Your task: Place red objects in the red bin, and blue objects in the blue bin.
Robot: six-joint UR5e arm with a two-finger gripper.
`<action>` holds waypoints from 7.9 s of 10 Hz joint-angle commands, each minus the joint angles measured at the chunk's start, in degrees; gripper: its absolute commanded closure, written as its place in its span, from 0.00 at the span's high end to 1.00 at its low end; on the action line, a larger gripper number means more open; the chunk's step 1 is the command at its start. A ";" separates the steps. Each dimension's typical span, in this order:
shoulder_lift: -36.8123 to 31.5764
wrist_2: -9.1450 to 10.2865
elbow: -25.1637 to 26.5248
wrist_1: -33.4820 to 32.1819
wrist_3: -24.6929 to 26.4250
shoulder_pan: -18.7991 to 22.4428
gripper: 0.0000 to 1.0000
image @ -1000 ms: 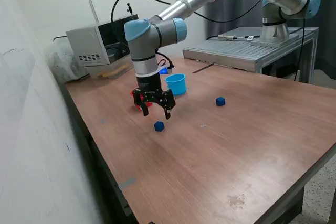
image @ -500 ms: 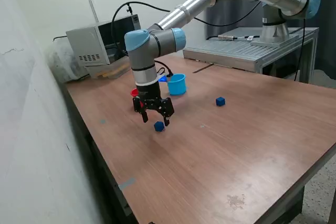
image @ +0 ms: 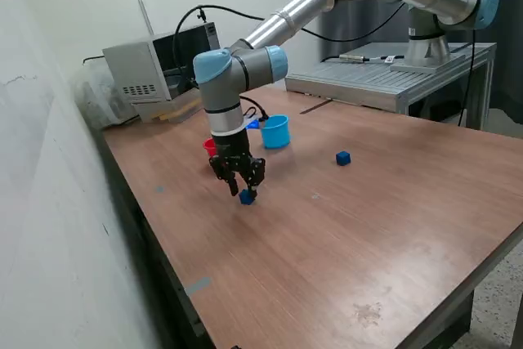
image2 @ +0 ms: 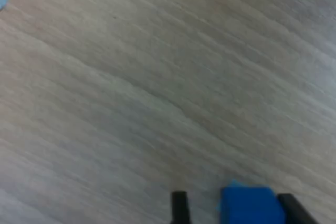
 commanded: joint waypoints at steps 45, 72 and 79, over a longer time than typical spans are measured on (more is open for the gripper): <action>-37.52 4.89 64.16 -25.99 32.94 2.07 1.00; -42.06 -2.06 53.96 -11.37 38.94 5.59 0.00; -40.85 -1.88 45.86 0.20 27.26 -12.06 0.00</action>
